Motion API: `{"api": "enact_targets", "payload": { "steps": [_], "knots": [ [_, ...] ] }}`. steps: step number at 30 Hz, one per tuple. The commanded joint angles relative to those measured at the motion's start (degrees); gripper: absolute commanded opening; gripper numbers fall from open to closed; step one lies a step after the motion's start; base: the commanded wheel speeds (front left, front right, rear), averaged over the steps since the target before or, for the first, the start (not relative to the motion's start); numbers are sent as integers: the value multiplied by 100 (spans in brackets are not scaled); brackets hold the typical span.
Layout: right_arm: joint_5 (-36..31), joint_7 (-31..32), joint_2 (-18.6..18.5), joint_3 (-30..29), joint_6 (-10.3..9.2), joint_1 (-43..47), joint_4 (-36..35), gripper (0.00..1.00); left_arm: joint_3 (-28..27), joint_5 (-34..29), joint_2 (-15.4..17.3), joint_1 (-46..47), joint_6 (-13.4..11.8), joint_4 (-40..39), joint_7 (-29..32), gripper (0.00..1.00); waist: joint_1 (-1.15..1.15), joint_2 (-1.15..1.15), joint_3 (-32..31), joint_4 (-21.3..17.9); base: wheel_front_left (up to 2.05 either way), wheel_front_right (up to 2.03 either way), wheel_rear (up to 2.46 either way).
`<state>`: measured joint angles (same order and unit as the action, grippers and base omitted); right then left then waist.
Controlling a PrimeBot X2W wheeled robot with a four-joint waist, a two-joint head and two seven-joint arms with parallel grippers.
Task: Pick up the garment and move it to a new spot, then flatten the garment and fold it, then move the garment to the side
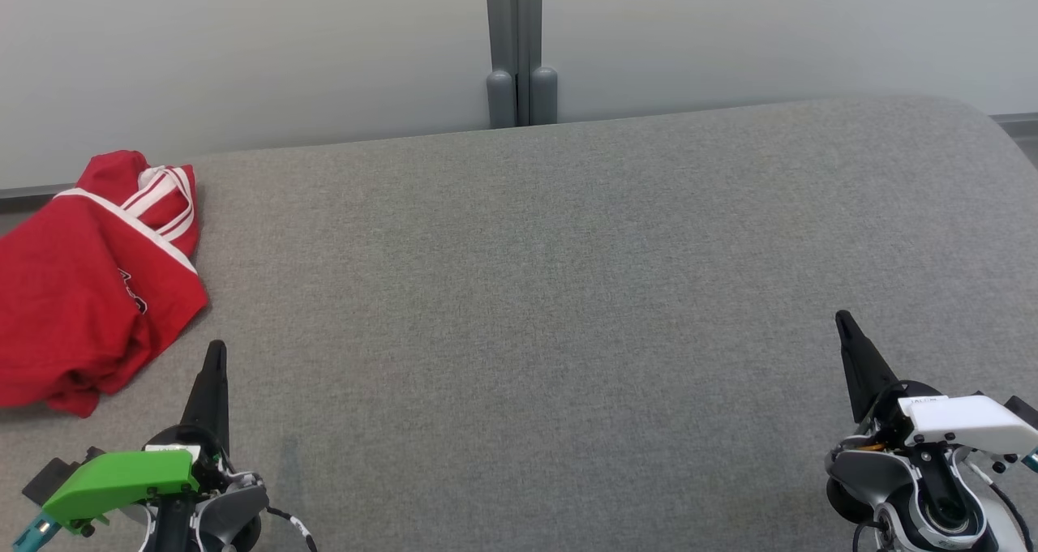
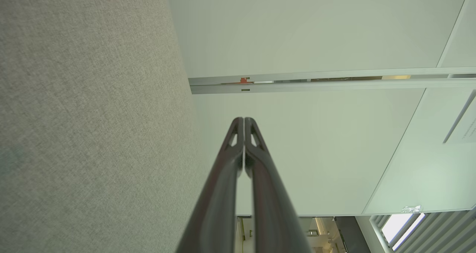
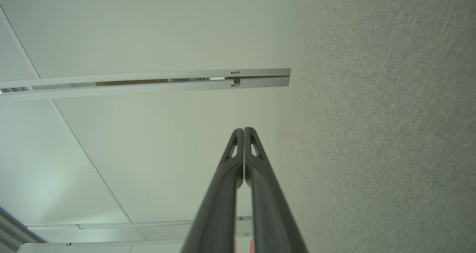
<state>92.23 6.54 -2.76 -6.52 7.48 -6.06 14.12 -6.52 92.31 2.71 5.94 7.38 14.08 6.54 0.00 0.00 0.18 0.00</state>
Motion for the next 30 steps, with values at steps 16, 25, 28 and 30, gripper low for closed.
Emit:
{"api": "enact_targets", "payload": {
  "steps": [16,25,28,30],
  "knots": [
    [39,14,-22,-8,2,-29,-28,0,-11,21,33,59,29,-10,15,0,0,0,0,0,0,0,0],
    [39,14,-23,-8,2,-29,-28,0,-11,21,33,59,29,-10,15,0,0,0,0,0,0,0,0],
    [39,14,-23,-8,2,-30,-28,0,-11,21,33,60,29,-10,15,0,0,0,0,0,0,0,0],
    [39,14,-23,-8,2,-30,-28,0,-11,21,33,60,29,-10,15,0,0,0,0,0,0,0,0]
  ]
}}
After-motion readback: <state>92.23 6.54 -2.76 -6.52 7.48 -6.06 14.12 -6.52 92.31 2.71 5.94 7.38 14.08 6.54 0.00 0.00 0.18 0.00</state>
